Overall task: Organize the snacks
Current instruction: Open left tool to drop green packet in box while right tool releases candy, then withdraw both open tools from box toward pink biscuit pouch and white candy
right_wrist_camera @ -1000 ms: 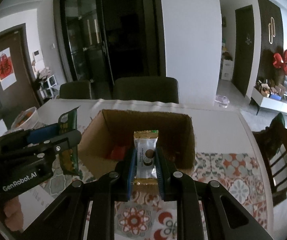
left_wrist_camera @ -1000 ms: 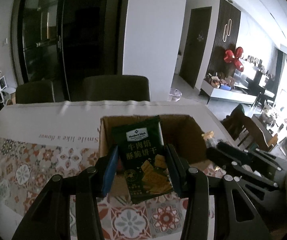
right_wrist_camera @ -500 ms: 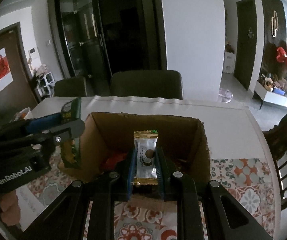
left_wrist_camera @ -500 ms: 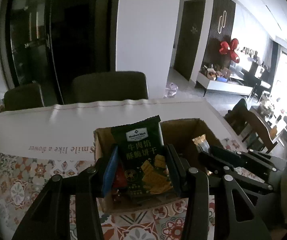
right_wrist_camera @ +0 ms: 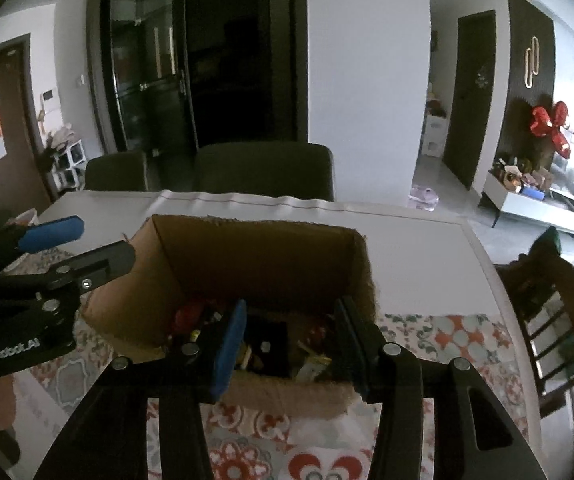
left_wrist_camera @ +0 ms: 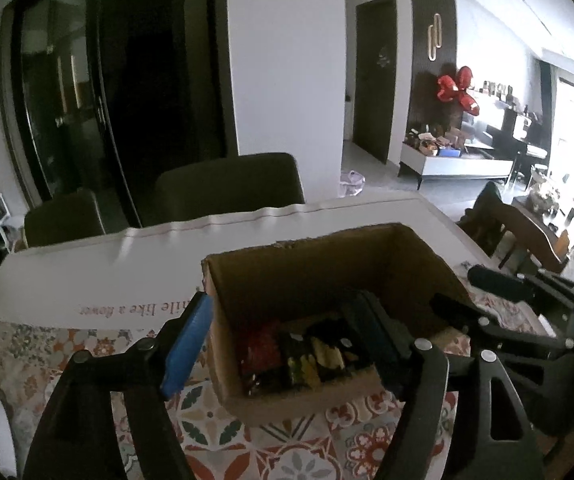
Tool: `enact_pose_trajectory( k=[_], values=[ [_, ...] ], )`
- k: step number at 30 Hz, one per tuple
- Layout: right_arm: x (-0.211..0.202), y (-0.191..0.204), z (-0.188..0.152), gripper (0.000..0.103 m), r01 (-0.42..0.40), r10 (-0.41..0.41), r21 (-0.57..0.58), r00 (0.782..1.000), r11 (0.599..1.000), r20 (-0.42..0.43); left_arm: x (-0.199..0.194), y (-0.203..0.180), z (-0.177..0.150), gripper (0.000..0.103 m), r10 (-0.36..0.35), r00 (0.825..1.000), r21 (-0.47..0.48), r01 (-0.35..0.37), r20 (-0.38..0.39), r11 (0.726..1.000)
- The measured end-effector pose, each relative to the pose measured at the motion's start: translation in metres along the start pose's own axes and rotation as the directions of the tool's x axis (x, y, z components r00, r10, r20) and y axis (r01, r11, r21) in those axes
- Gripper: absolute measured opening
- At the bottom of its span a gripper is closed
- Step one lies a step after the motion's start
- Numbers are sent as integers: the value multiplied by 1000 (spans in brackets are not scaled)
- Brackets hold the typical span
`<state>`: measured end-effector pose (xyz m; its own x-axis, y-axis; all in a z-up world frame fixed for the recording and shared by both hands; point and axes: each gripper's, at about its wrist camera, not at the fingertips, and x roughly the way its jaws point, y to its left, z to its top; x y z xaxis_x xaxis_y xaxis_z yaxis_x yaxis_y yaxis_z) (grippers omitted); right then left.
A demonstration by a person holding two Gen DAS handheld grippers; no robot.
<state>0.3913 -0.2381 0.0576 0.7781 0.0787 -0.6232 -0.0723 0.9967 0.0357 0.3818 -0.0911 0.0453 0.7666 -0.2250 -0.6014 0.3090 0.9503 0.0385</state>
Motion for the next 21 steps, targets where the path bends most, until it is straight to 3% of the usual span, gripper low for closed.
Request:
enact_pose_trajectory(
  k=[4,6,10,14,21],
  values=[
    [-25,-5,-13,47,12,-12,8,999,1000,30,-26,-12,-17,79,-24,999,39,23,27,999],
    [-40,-8,-21,56,16,-17,22,999,1000,48,-37,-18,-25,81,-32,999,53,30,41,998],
    [-67,-9,-38,57,34,-37,39,996,999,78,-57,-32,-39,83,-54,997,87,49,61,995],
    [-89,-11,-60,64,54,-58,50,995,997,80,-73,-44,-56,84,-78,995,121,71,59,990],
    [-119,-12,-93,70,86,-92,63,992,994,89,-90,-60,-90,84,-110,993,160,102,43,982]
  ],
)
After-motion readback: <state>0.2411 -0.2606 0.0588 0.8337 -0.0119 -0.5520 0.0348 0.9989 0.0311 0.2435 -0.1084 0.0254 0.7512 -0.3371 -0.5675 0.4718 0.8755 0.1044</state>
